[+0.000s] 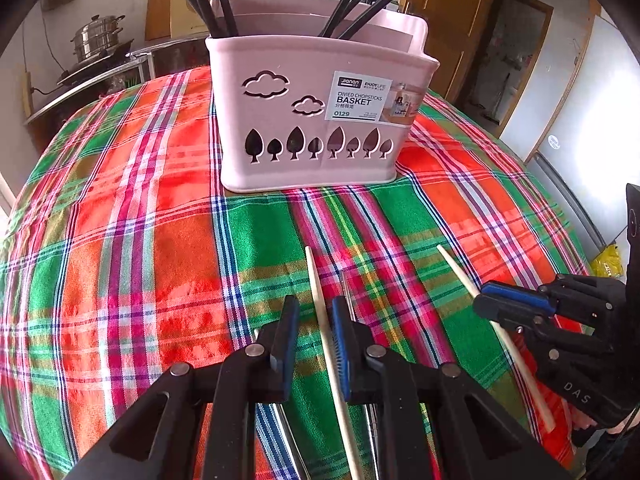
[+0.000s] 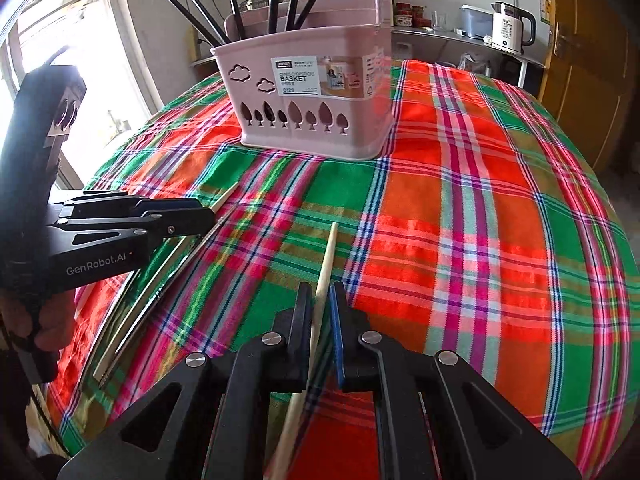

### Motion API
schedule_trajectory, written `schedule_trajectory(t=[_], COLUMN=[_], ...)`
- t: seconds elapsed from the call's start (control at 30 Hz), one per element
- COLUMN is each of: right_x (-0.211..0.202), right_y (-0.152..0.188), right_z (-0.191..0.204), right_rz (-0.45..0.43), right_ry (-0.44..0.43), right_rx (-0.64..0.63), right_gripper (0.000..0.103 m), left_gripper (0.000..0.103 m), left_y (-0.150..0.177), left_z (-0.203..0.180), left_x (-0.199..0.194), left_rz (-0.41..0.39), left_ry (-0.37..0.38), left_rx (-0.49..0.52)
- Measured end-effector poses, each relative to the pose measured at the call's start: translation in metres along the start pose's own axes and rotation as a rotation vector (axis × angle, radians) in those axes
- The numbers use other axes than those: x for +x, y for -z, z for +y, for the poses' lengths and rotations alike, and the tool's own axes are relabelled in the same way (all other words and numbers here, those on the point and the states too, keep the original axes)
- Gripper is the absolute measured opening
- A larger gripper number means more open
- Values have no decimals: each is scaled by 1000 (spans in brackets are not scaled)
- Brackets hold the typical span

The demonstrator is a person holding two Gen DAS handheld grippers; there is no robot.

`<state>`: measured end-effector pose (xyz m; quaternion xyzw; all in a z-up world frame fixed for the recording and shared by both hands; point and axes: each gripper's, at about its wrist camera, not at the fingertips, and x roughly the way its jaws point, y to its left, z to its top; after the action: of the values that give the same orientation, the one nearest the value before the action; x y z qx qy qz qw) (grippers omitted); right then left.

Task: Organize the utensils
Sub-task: 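Close the left tool on a wooden chopstick while the right tool lifts its own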

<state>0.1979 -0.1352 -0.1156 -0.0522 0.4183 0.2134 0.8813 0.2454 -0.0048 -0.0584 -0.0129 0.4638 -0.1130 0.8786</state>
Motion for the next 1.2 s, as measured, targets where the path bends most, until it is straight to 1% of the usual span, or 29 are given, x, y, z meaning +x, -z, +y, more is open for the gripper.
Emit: schedule_trajectory(t=[0.03,0.17,0.3,0.37,0.47,0.7,0.87,1.0,1.07,1.1,1.2], right_x=[-1,-5,-4,-2,0,11,18,22,24,25,23], right_y=[0,2,0,-3,-10,-21,-30,-35,-38,-39,-41], right_z=[-4,-16,-16,-12,-8,-9,-10,-9,-10,-10,-10], right_rz=[1,3,11,15,14,36,59,80,87,89,86], right_ry=[3,17,27,37,35,36,22,14,9,5,3], right_rx=[0,7,-8,-24,-44,-51,-47,-60,-55,-48,-46], right_gripper=[6,6,6,6,10,10,10,10,7,5,5], left_gripper=[8,7,7,7,7,7,7,7,6,6,5], left_y=[2,11,16,14,5,-9,-12,-15,-16,-17,-20], left_z=[0,4,2,0,0,-4,-5,-6,-7,-7,-4], left_x=[-1,-9,-13,-12,-6,3,6,8,9,9,9], left_rz=[-1,11,24,32,44,70,73,84,87,90,99], left_ry=[-4,23,39,35,34,19,19,14,9,9,27], left_rx=[-6,-67,-88,-75,-59,10,33,48,51,48,24])
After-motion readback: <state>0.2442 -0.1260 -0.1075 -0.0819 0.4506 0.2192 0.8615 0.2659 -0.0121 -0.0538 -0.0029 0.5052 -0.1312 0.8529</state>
